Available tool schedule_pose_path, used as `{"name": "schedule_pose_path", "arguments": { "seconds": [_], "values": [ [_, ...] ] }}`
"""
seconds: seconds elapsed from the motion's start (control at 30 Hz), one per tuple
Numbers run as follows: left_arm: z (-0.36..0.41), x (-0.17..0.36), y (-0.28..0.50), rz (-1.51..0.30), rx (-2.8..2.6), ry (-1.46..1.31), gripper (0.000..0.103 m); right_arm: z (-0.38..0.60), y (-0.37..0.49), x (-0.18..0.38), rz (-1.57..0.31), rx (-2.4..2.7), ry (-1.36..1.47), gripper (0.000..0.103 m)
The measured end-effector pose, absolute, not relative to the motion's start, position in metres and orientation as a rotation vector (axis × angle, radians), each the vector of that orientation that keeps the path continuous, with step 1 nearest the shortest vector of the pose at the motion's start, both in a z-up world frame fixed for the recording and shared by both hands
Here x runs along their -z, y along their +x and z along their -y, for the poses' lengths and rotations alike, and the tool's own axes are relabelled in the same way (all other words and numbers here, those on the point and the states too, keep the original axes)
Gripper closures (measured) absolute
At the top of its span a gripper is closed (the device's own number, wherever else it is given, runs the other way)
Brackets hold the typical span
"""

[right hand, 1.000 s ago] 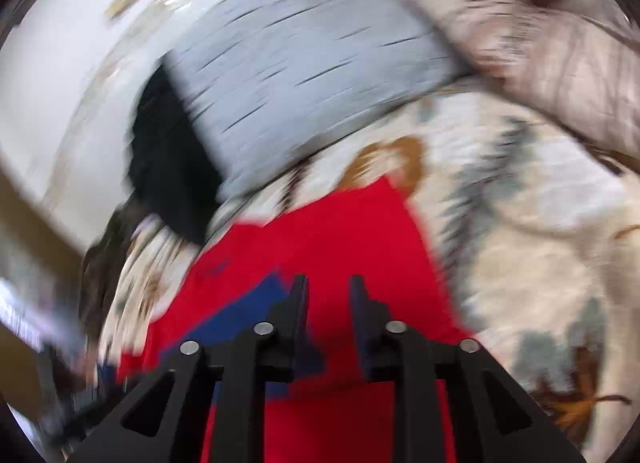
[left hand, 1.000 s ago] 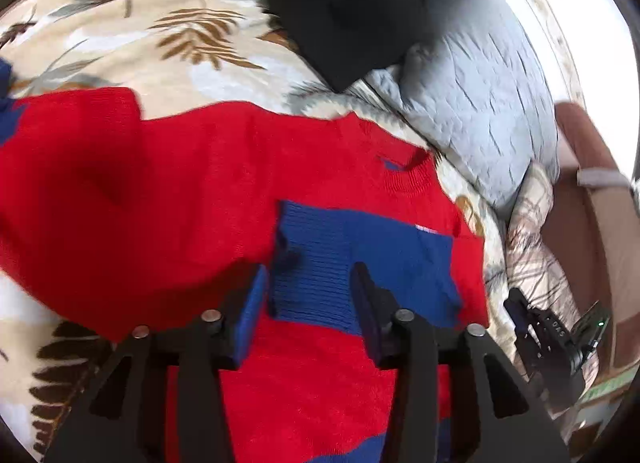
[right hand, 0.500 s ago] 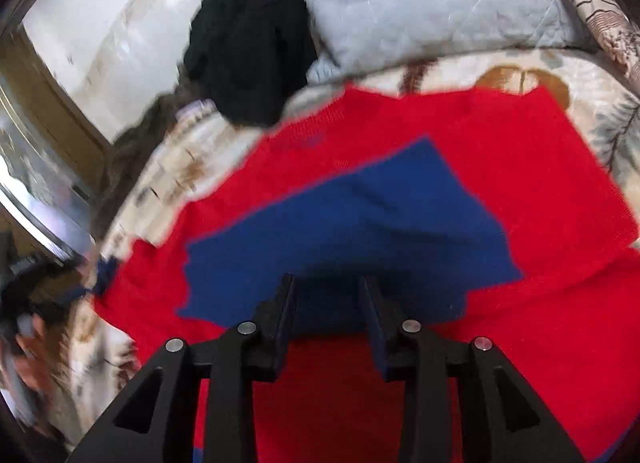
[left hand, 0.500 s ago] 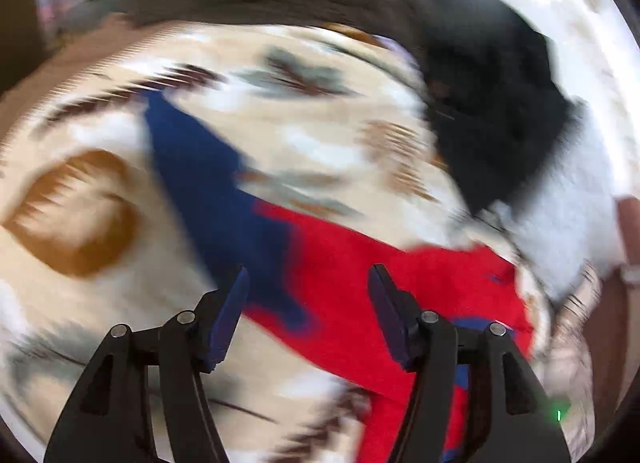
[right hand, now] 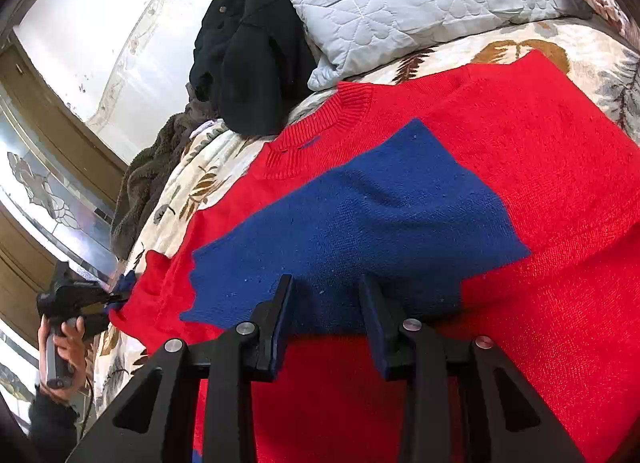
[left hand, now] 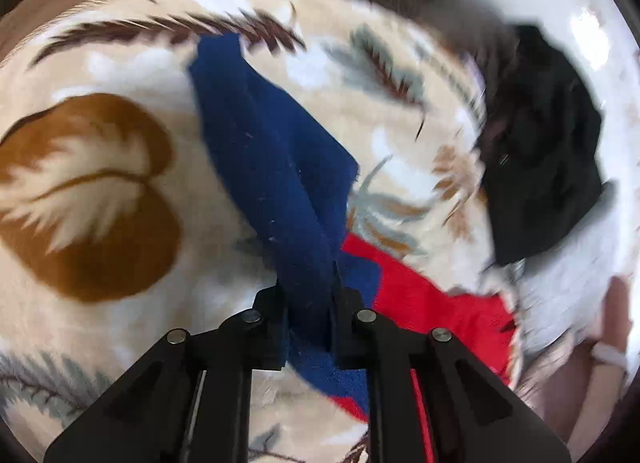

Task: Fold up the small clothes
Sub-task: 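Grasp the other blue sleeve cuff with the left gripper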

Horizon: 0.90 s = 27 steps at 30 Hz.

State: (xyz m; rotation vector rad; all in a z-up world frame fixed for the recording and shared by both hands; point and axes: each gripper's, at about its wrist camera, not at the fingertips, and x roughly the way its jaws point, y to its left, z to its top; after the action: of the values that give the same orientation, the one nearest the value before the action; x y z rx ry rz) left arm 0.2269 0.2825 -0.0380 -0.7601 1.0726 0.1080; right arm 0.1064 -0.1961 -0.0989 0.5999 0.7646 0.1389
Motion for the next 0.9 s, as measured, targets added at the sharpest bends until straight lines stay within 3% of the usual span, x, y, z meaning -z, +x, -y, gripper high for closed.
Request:
{"name": "schedule_pose_path", "arguments": {
  "seconds": [0.23,0.27,0.33,0.37,0.53,0.57,0.63,0.67,0.9],
  "values": [
    [-0.327,0.051,0.163,-1.024,-0.074,-0.884,0.087,0.2,0.107,0.101,-0.755,-0.152,0.63,0.068],
    [-0.333,0.05,0.16,-1.006,-0.071,-0.909,0.084,0.2,0.106,0.101,-0.754,-0.152,0.628,0.068],
    [-0.344,0.044,0.156,-0.953,-0.073,-0.961,0.064,0.199,0.106,0.101,-0.754,-0.151,0.627,0.068],
    [-0.347,0.041,0.159,-0.939,-0.08,-0.964,0.045,0.199,0.106,0.101,-0.754,-0.152,0.627,0.068],
    [-0.343,0.051,0.194,-1.015,-0.116,-0.949,0.043,0.2,0.106,0.101,-0.753,-0.155,0.632,0.068],
    [-0.341,0.054,0.2,-1.027,-0.125,-0.95,0.045,0.2,0.106,0.101,-0.752,-0.157,0.634,0.068],
    [-0.336,0.05,0.202,-1.006,-0.153,-0.919,0.076,0.201,0.106,0.101,-0.75,-0.16,0.64,0.068],
    [-0.334,0.048,0.204,-1.003,-0.125,-0.924,0.098,0.201,0.106,0.101,-0.75,-0.161,0.643,0.068],
    [-0.297,0.003,0.196,-0.935,-0.067,-0.836,0.099,0.205,0.107,0.102,-0.749,-0.173,0.673,0.068]
  ]
}}
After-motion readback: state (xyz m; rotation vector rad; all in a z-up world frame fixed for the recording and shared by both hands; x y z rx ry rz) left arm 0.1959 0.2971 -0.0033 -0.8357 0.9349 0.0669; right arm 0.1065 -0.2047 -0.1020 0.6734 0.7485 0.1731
